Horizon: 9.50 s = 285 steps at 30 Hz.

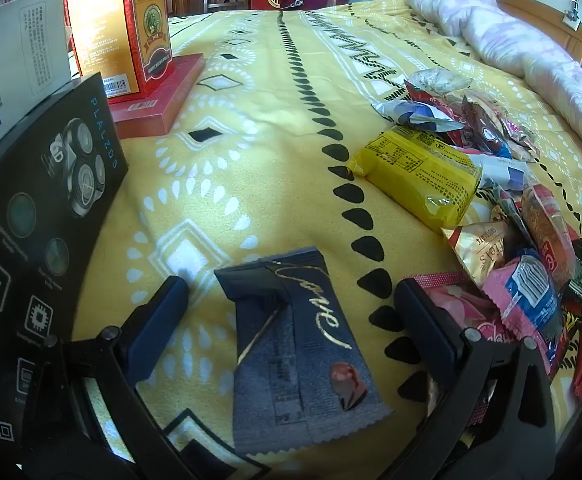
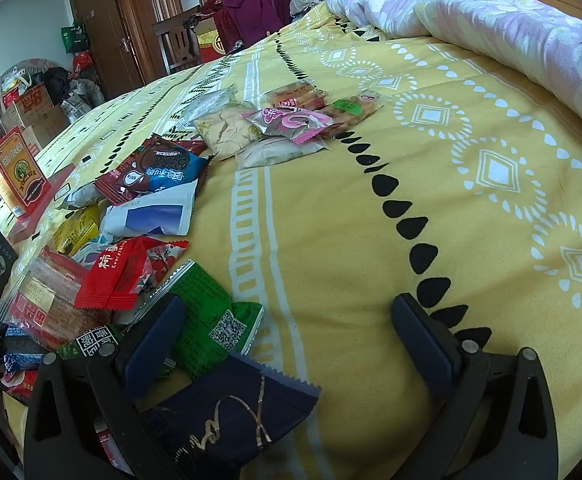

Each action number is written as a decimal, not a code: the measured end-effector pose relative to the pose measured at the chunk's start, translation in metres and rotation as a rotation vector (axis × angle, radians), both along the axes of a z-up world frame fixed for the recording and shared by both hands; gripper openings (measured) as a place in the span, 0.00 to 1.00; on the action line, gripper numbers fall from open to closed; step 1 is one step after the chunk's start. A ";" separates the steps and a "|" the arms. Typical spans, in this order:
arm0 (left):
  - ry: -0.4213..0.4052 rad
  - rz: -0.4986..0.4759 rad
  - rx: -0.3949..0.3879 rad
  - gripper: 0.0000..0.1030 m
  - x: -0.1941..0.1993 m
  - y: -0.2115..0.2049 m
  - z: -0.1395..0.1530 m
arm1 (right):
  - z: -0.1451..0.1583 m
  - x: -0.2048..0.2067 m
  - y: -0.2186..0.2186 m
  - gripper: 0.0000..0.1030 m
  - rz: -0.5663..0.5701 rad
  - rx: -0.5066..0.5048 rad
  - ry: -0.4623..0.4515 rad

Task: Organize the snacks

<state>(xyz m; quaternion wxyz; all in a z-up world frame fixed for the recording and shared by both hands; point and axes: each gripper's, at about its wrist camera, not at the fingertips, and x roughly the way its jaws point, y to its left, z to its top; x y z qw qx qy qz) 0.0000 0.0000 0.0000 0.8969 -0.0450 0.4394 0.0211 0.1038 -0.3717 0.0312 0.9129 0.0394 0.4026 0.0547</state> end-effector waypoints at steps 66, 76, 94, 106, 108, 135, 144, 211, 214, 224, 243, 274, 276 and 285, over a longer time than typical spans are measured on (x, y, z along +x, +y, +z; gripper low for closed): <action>0.000 0.000 0.000 1.00 0.000 0.000 0.000 | 0.000 0.000 0.000 1.00 0.000 0.001 0.000; 0.000 0.000 -0.001 1.00 0.000 0.000 0.000 | 0.000 0.000 0.000 1.00 0.000 0.001 -0.001; 0.000 0.000 -0.001 1.00 0.000 0.000 0.000 | 0.000 0.000 0.000 1.00 0.000 0.000 0.000; -0.004 -0.005 -0.007 1.00 0.000 0.003 -0.001 | 0.049 0.002 -0.007 1.00 0.019 0.236 0.033; -0.005 -0.006 -0.010 1.00 -0.003 0.002 0.000 | 0.068 0.019 -0.006 1.00 0.022 0.275 -0.003; -0.026 -0.009 -0.062 1.00 -0.008 0.007 0.003 | -0.004 0.228 0.139 0.74 0.663 0.285 0.519; -0.031 -0.010 -0.074 1.00 -0.011 0.007 0.004 | 0.084 0.156 0.082 0.80 0.701 0.310 0.460; 0.077 -0.200 -0.043 0.91 0.175 -0.033 0.110 | 0.061 0.160 0.029 0.30 0.416 0.373 0.189; 0.126 -0.241 -0.055 0.91 0.189 -0.049 0.089 | 0.075 0.142 0.010 0.30 0.313 0.459 0.124; 0.277 -0.412 -0.034 0.91 0.210 -0.084 0.049 | 0.086 0.125 -0.021 0.29 0.229 0.521 0.045; 0.166 -0.406 0.044 0.40 0.178 -0.092 0.072 | 0.084 0.127 0.032 0.86 0.235 0.183 0.151; -0.166 -0.208 -0.109 0.38 0.068 -0.001 0.207 | 0.186 0.085 0.075 0.46 0.344 0.197 -0.048; -0.200 -0.170 -0.111 0.38 0.050 0.016 0.224 | 0.205 0.075 0.085 0.46 0.363 0.210 -0.072; -0.308 0.132 -0.077 0.38 -0.036 0.152 0.286 | 0.277 0.029 0.199 0.46 0.574 0.250 -0.148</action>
